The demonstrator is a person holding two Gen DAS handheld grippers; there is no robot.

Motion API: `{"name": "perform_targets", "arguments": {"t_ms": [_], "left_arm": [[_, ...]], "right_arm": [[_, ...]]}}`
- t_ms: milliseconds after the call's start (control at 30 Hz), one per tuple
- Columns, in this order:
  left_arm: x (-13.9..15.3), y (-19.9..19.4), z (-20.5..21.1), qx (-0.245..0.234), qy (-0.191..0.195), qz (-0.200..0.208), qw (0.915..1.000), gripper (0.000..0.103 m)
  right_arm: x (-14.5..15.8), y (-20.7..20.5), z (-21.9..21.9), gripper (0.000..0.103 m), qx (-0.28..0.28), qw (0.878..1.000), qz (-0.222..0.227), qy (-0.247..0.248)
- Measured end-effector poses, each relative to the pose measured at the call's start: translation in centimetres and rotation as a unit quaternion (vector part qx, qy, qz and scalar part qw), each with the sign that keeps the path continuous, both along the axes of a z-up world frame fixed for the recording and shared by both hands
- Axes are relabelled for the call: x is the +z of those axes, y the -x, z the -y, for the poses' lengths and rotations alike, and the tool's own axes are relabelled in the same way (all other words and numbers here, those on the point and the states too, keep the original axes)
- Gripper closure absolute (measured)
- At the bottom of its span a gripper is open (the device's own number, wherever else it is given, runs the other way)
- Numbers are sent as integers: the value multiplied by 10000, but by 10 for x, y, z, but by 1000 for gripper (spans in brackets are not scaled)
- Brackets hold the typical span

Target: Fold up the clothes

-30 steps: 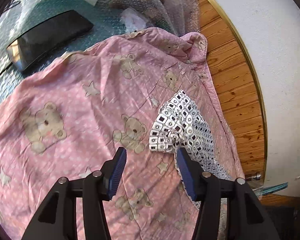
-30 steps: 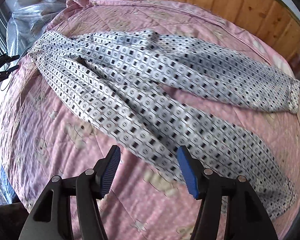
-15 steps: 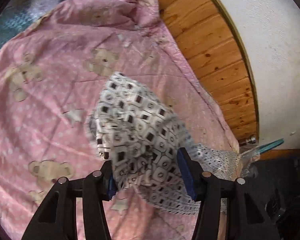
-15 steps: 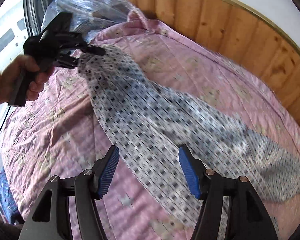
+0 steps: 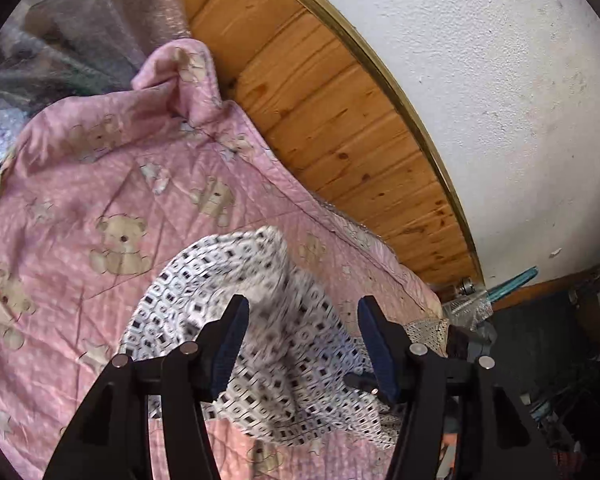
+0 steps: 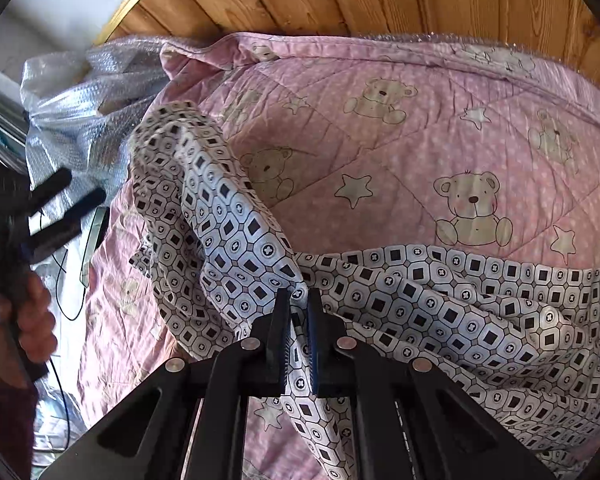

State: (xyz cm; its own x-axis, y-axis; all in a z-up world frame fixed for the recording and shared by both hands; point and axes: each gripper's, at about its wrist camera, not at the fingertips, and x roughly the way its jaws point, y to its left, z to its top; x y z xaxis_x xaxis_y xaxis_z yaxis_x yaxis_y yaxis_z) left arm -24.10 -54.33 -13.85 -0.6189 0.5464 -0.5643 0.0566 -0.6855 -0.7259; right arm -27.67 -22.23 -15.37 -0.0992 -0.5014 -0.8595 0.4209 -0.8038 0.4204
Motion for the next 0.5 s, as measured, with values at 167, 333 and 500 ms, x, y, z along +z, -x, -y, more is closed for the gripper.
{"name": "perform_targets", "arguments": {"t_ms": [167,333,500], "left_arm": [[-38,-25,-10,341,-134,182,9992,40],[-51,4,-45,56,189,187,9996,40],[-59,9,-36,701,837,458,9930,40]], "right_arm": [[-12,5,-2,97,-34,9996,242,149],[-25,3,-1,96,-26,9992,354,173],[-32,10,-12,95,-179,9993,331,27]]}}
